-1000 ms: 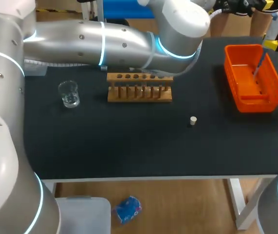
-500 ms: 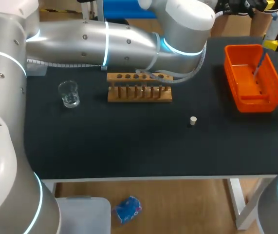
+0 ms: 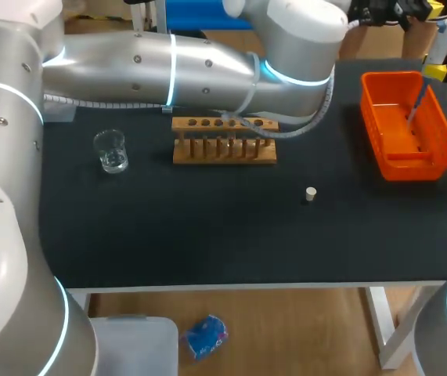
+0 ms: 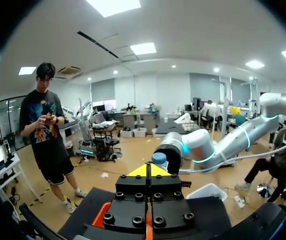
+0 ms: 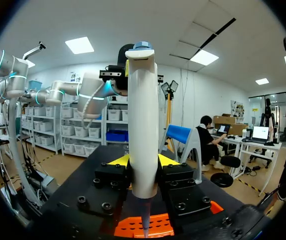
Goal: Invert the test tube, pick up the pipette, mount the tip to pipette, aspirate from beaker and dispense into the tube, eject the tip, return the pipette, and cap with the stopper.
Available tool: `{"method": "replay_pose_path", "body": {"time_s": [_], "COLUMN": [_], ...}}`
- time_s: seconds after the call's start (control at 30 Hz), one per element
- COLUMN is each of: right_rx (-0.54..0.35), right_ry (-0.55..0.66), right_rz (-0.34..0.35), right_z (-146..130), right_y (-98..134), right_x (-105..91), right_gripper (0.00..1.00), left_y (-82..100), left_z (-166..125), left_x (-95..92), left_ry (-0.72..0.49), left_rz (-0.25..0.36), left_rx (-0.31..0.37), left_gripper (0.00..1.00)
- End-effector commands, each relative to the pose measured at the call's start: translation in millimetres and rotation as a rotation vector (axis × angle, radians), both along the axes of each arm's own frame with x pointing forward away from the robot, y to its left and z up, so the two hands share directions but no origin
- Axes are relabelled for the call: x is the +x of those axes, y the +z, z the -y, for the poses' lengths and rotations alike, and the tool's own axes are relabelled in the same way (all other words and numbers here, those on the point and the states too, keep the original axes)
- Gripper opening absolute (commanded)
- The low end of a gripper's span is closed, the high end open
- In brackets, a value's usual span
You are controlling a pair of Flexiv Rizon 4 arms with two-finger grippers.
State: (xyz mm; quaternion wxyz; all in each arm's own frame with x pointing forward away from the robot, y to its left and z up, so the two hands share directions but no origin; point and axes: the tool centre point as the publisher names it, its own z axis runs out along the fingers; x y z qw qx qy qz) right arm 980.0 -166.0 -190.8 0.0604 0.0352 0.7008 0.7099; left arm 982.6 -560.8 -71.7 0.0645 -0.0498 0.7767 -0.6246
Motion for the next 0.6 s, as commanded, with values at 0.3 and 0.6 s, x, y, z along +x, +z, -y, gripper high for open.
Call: {"method": "replay_pose_path", "body": {"time_s": [0.3, 0.6], "right_rx": [-0.002, -0.002], "right_ry": [0.001, 0.001], "right_rz": [0.0, 0.0], "right_z": [0.3, 0.3], "right_y": [0.5, 0.5], "right_x": [0.5, 0.5], "right_gripper": [0.0, 0.0], "left_y": [-8.6, -13.0], "left_z": [6.9, 8.0], "left_x": [1.0, -0.5], "left_ry": [-0.017, -0.025], "left_rz": [0.048, 0.032], "left_rx": [-0.357, -0.401], "left_gripper": [0.0, 0.0]}}
